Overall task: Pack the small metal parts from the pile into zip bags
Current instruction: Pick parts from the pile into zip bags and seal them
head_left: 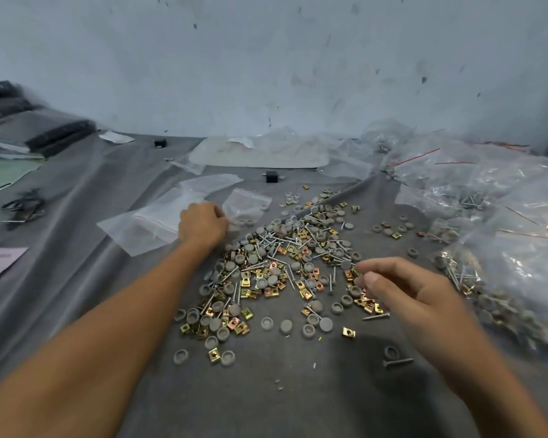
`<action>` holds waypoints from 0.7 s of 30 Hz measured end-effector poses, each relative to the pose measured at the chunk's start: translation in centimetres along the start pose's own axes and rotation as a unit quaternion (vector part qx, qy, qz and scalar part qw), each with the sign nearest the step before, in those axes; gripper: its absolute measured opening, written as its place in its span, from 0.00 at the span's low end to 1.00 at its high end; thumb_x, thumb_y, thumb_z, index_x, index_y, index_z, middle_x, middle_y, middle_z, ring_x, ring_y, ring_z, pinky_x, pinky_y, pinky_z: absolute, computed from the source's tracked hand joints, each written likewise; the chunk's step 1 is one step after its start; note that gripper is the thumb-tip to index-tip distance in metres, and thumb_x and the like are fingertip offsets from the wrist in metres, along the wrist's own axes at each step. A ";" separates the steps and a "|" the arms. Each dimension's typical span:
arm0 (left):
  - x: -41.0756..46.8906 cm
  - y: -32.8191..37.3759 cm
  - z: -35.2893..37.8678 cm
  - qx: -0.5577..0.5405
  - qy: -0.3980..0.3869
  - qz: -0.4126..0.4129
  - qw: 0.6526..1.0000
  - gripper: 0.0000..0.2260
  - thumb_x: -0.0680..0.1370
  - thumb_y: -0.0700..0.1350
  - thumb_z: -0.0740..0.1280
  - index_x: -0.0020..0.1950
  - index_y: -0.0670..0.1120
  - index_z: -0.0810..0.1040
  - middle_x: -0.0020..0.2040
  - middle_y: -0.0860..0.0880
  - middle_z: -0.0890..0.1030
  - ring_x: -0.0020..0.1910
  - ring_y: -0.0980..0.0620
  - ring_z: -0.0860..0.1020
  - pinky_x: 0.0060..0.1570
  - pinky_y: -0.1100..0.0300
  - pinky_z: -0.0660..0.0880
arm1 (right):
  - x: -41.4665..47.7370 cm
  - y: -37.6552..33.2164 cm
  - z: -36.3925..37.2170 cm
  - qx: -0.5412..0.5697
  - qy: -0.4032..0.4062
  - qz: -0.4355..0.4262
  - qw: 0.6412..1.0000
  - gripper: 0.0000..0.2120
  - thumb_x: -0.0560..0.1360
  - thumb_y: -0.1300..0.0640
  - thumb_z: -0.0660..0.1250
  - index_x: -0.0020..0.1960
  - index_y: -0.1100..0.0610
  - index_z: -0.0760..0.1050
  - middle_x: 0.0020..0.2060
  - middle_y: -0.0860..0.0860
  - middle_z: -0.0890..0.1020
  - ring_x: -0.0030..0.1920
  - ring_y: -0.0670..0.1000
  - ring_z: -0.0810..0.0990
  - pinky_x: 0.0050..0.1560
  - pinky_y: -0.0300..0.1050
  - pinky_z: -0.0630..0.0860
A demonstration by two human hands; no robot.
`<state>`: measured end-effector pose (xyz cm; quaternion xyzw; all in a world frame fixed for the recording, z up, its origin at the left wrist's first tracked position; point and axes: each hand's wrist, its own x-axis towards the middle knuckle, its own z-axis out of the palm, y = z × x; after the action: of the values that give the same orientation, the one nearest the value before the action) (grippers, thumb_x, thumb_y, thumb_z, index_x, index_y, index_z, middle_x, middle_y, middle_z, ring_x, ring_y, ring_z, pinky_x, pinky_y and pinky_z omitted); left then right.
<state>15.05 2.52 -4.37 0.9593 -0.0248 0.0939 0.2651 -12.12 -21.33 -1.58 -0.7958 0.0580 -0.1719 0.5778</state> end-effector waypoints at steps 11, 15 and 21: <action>-7.1 3.7 -7.1 -0.126 0.088 0.212 0.965 0.08 0.81 0.41 0.66 0.52 0.55 0.76 0.46 0.59 0.79 0.42 0.64 0.77 0.36 0.75 0.69 | -0.1 -0.2 0.2 -0.021 -0.006 0.015 1.000 0.06 0.79 0.55 0.70 0.52 0.46 0.84 0.44 0.44 0.87 0.47 0.46 0.84 0.49 0.44 0.78; -11.6 4.7 -9.7 -0.299 0.019 0.243 0.923 0.08 0.82 0.43 0.67 0.54 0.58 0.78 0.47 0.58 0.81 0.46 0.58 0.81 0.42 0.69 0.75 | 0.1 -0.4 0.7 0.006 0.047 0.020 0.999 0.09 0.78 0.56 0.71 0.56 0.45 0.81 0.49 0.41 0.85 0.49 0.43 0.83 0.48 0.36 0.78; -15.7 3.7 -9.6 -0.463 -0.085 0.190 0.861 0.13 0.80 0.34 0.67 0.51 0.53 0.81 0.40 0.48 0.83 0.40 0.49 0.81 0.43 0.54 0.81 | 0.5 -1.2 1.9 0.157 0.019 0.062 0.985 0.19 0.75 0.48 0.70 0.64 0.51 0.79 0.57 0.47 0.85 0.55 0.45 0.83 0.55 0.45 0.80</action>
<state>-2.35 4.21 2.59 0.7070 -0.2699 0.0379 0.6526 -11.10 -19.40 -0.87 -0.6863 0.0909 -0.1579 0.7042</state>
